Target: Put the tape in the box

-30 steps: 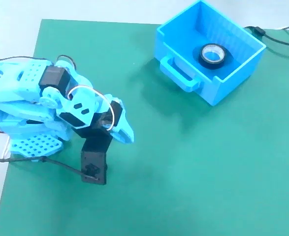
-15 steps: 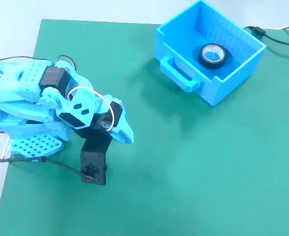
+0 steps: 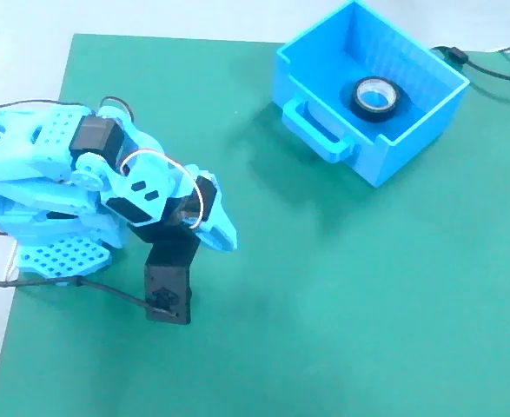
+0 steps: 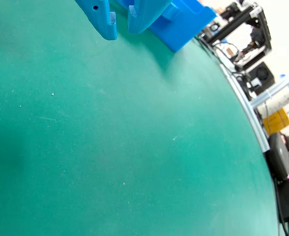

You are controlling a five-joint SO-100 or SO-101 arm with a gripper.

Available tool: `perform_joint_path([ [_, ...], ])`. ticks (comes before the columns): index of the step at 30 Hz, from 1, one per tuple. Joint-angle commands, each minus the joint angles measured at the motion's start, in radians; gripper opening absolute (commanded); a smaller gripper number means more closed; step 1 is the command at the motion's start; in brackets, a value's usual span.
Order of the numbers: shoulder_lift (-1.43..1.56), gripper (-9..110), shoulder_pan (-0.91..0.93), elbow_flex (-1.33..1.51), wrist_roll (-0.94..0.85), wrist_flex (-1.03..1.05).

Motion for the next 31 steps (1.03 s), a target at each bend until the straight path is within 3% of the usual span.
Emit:
perform_joint_path([
  [1, 0.012, 0, 0.006, 0.000, -0.023, 0.006],
  [31, 0.012, 0, -0.003, 0.000, -0.034, 0.006],
])
